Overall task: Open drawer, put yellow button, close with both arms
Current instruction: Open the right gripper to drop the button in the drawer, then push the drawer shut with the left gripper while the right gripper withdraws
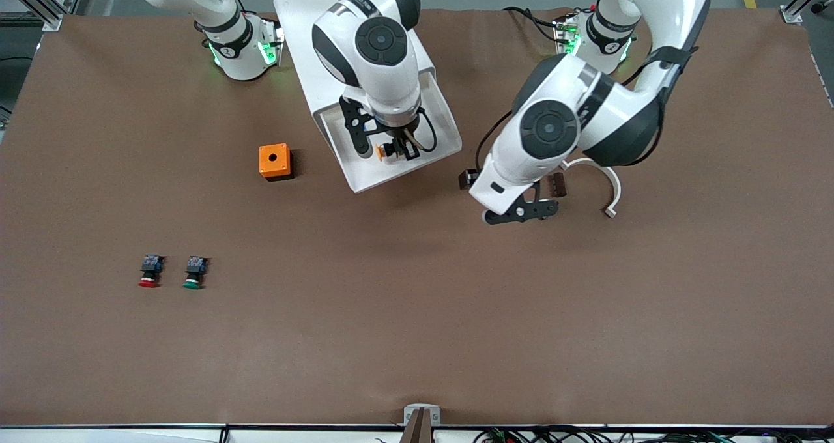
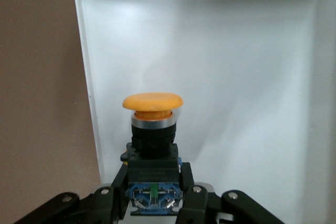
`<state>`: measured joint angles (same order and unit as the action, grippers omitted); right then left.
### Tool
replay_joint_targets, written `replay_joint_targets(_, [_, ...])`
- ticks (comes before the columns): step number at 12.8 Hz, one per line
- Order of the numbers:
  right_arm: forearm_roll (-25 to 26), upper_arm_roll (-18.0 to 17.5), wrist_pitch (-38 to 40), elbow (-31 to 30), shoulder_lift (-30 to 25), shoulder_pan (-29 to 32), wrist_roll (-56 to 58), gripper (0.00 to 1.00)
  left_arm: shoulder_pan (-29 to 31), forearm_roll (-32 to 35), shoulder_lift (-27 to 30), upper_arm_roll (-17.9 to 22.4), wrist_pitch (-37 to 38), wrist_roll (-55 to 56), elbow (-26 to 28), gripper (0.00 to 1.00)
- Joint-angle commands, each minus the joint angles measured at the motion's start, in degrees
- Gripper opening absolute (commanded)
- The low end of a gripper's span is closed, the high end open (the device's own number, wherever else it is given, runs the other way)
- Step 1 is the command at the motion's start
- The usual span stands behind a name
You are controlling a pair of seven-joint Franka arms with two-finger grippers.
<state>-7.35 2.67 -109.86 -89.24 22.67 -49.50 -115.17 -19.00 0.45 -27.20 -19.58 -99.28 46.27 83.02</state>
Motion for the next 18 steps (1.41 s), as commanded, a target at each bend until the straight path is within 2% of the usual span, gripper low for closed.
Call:
replay_joint_targets(1, [-0.7,0.7,0.8,2.9,1.0,-0.7,-0.3,1.00,-1.1,1.8,-1.6,0.0,-1.4,2.8,-0.1,1.00])
replay_joint_targets(4, [-0.6,0.7,2.3,4.9,0.7,-0.6,6.5,1.00,-2.2,1.7,-2.6,-0.2,-3.3,8.7,-0.1,1.00])
replay_joint_targets(7, [-0.8,0.8,9.4,10.9,0.6,1.4,18.1,1.00,-4.4,1.0,-3.7,-0.2,-5.0,12.3,-0.1,1.00])
replay_joint_targets(10, [-0.3,1.4,16.6,12.9,-1.6,4.6,38.2,1.00,-7.3,0.7,-5.2,-0.3,-7.8,16.5,-0.2,1.00])
replay_joint_targets(13, [0.1,1.5,20.6,12.9,-5.9,12.8,56.0,1.00,-10.6,0.5,-6.2,-0.3,-8.5,20.6,-0.3,1.00])
replay_joint_targets(16, [0.6,1.5,23.5,13.0,-6.3,23.0,72.4,1.00,-13.4,-1.1,-6.2,-0.3,-8.3,24.3,0.0,1.00])
replay_joint_targets(18, [2.7,1.5,23.6,13.0,-7.0,30.0,85.5,1.00,-15.7,-1.4,-6.1,-0.6,-8.0,27.3,0.1,1.00])
